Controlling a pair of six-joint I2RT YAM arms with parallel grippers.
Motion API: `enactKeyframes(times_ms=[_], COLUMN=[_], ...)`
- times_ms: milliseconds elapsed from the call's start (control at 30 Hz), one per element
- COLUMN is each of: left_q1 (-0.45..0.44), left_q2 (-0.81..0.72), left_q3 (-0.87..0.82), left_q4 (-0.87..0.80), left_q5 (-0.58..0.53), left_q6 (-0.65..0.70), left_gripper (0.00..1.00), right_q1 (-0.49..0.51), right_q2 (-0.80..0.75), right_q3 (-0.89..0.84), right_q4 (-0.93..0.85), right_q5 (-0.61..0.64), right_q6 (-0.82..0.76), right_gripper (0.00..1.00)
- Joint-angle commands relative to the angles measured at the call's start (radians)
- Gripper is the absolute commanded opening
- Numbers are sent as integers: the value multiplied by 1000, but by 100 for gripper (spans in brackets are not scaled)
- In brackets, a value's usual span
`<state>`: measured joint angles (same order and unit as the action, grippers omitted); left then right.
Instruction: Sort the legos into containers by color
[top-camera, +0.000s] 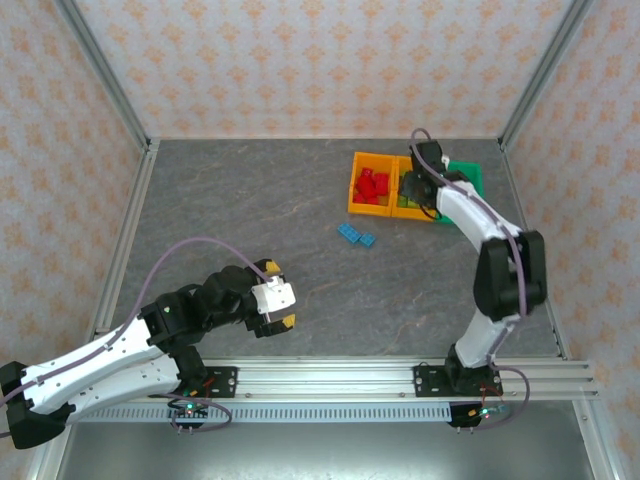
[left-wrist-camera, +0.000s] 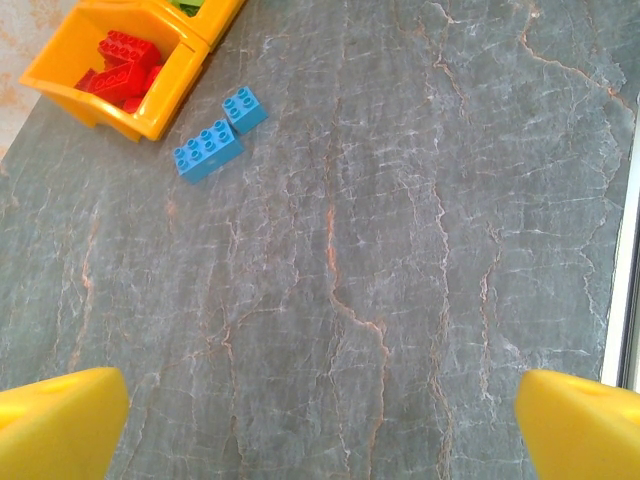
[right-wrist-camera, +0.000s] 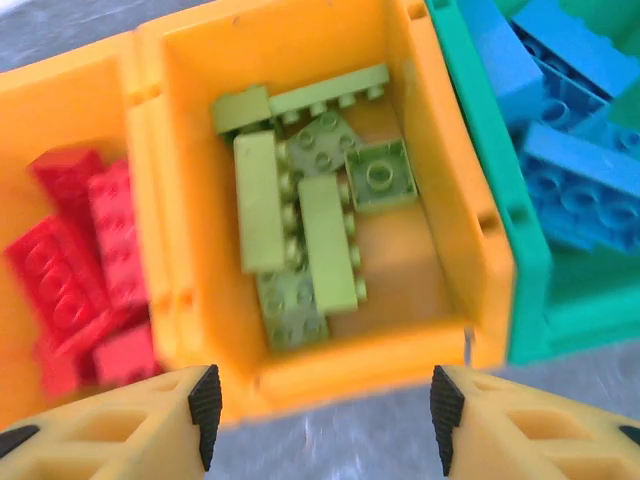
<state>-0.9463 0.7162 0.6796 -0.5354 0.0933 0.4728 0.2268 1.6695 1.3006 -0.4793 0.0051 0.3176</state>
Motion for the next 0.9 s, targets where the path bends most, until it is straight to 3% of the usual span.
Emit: enactKeyframes(times_ms=[0, 100, 200, 300, 400, 467, 633, 800, 867], left_q1=[8, 12, 16, 17, 18, 17, 18, 17, 18], left_q2=[4, 10, 19, 22, 21, 18, 19, 19, 20], left_q3=[-8, -9, -7, -6, -7, -8, -10, -9, -10], left_q4=[-6, 0, 2, -3, -6, -6, -5, -8, -8], left_q5=[-16, -10, -2, -3, -11, -13, -12, -13, -13], left_q6=[7, 9, 9, 9, 8, 7, 9, 9, 9], left_gripper=[100, 100, 100, 100, 100, 100, 100, 100, 100], right_q1=[96, 192, 283, 289, 289, 287, 285, 276, 274], right_q2=[-150, -162, -111, -28, 8, 44, 173, 236, 249], right_q3=[-132, -191, -211, -181, -185, -174, -73, -33, -25], right_q4=[24, -17, -39, -60, 12, 31, -15, -29, -36], right_q5=[-84, -101, 3, -6, -53, -43, -26, -88, -107], right_q6=[-18, -88, -156, -145, -175, -210, -298, -337, -338], right_gripper=[59, 59, 60, 64, 76, 77, 68, 66, 61])
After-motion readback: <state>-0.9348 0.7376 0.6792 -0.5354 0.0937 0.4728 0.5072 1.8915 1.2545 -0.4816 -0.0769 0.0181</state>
